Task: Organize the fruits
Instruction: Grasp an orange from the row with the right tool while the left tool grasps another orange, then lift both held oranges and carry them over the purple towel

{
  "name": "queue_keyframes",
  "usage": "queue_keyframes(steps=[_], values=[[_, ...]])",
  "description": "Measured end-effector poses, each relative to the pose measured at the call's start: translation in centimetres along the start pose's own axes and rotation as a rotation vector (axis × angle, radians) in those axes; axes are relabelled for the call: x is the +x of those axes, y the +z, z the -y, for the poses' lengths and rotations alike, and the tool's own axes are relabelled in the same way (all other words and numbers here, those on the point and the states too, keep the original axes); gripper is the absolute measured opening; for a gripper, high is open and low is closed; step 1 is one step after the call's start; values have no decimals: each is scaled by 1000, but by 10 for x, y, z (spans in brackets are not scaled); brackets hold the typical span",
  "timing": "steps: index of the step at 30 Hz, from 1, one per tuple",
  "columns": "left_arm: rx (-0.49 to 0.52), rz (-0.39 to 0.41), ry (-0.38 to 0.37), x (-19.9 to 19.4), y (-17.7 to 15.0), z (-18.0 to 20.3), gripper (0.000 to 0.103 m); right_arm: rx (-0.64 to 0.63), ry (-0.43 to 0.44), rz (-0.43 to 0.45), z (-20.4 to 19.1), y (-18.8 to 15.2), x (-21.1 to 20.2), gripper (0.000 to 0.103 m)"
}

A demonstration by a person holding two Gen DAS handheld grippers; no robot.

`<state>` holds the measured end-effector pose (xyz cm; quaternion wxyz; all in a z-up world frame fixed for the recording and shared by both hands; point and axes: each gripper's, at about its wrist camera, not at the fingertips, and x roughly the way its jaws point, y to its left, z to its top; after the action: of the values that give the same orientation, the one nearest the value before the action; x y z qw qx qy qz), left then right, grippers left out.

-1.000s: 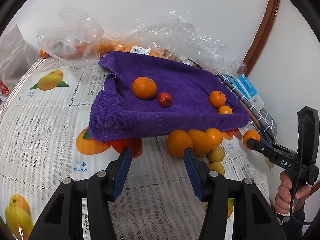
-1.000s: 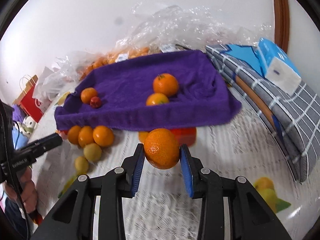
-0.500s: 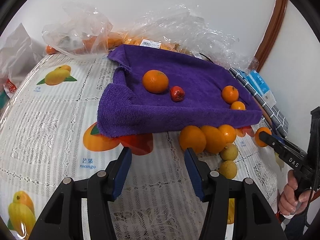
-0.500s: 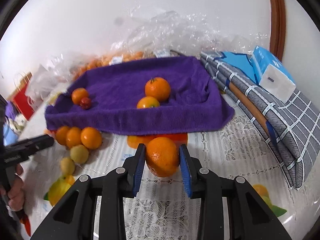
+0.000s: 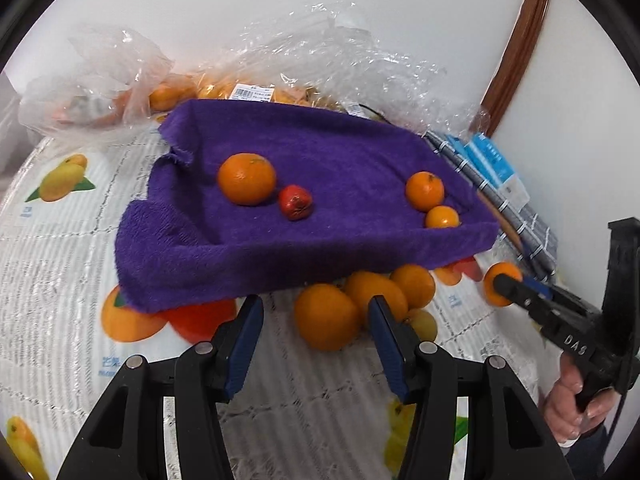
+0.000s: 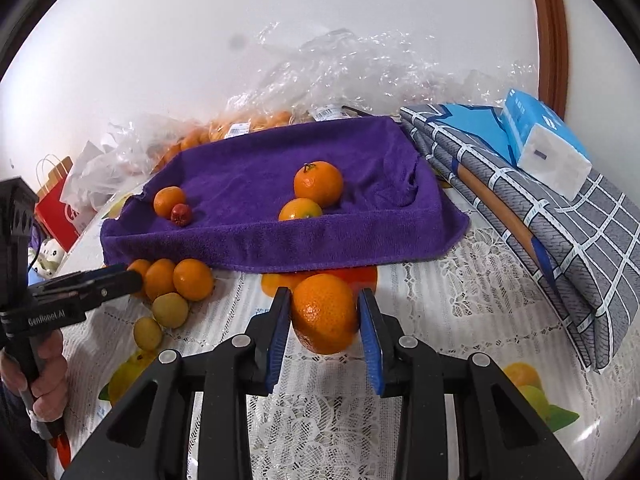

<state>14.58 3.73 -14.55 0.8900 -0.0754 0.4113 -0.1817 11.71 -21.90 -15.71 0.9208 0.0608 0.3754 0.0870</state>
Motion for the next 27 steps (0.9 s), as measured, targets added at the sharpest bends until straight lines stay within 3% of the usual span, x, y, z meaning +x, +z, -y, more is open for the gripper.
queue_keyframes(steps=[1,3,10,19,27], values=[[-2,2,-16,0,0,0,38,-3,3,-4,-1,0,1,34],[-17,7,-40,0,0,-2,33,-4,9,-10,-1,0,2,34],[-64,61,-58,-10,-2,-8,32,10,36,-6,3,0,3,34],[-35,21,-10,-2,-4,0,32,27,46,-2,5,0,2,34],[-65,41,-38,-2,-2,-5,32,12,52,-17,0,0,6,34]])
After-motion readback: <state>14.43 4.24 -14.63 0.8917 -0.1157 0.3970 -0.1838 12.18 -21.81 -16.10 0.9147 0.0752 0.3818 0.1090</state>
